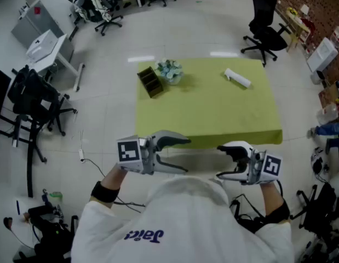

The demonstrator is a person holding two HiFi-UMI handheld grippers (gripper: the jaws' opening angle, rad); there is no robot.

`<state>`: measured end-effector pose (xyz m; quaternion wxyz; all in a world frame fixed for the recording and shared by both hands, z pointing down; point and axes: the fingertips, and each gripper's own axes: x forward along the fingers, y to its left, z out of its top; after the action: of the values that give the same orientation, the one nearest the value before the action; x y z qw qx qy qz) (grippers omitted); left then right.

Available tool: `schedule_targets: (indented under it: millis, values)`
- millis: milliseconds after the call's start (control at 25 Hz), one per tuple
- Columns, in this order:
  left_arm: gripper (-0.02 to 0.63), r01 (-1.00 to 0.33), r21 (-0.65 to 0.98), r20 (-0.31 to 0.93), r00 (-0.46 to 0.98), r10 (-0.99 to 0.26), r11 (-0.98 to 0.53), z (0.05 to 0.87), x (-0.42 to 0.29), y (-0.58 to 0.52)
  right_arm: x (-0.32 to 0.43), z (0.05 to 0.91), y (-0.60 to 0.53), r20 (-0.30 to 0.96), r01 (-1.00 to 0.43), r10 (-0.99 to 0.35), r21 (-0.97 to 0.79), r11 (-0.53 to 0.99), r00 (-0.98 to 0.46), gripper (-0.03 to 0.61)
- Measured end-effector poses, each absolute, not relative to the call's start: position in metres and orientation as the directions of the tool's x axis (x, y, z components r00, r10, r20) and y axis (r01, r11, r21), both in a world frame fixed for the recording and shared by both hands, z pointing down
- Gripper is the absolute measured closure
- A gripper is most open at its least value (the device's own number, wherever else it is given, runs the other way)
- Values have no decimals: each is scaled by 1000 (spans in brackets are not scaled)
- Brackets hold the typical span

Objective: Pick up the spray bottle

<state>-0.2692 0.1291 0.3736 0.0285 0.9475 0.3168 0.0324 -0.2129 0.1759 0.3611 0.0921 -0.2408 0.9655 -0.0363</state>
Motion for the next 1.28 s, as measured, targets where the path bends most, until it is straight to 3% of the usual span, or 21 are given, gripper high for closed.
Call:
schedule_targets:
  millis: [640,960,1280]
  values:
    - [264,642,121,35,760,649,-757,390,-286,113,-244,377,151,-196,-500,-521,-149,853,-831,256]
    - [264,606,137,35,788,615,-784,394,-239,96,-194,383,136,-179,-484,-510,-171,858,-841,264]
    - [264,528,123,36,844,535,-840,394,-148,71,-90,384,111,-125,-432,-449,-146,890,-885,264]
